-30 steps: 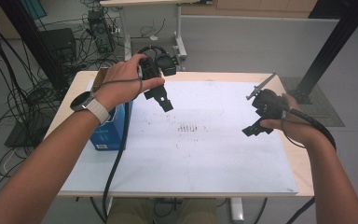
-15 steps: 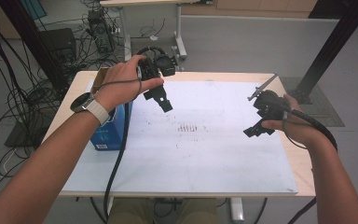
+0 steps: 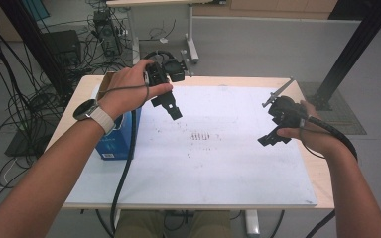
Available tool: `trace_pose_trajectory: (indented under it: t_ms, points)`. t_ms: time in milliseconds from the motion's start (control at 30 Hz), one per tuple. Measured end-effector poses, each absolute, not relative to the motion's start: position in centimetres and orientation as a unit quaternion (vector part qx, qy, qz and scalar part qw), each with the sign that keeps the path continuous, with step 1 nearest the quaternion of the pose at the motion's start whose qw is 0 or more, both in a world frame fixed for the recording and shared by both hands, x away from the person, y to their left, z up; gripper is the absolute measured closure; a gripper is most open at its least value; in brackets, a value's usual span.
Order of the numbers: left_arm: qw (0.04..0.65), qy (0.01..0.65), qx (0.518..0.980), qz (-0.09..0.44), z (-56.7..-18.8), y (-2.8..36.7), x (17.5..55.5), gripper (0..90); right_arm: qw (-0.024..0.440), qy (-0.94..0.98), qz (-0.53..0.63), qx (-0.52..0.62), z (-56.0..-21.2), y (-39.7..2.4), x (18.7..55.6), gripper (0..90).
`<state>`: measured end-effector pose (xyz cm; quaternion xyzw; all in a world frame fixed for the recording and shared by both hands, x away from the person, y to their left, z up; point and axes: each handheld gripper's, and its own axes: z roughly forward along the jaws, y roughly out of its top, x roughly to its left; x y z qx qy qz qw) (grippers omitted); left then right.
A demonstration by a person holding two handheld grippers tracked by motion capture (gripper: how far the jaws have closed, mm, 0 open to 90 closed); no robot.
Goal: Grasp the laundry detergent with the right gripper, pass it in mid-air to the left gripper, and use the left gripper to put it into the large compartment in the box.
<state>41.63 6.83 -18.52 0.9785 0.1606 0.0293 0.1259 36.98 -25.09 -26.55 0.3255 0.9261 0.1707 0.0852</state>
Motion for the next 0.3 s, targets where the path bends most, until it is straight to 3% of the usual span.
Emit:
trace_pose_trajectory:
  t_ms: [300]
  points:
    - [0.131, 0.164, 0.977, 0.028, -18.49, 6.97, 41.78, 5.0, 0.085, 0.926, 0.172, 0.324, -26.64, -25.05, 37.06, 8.3]
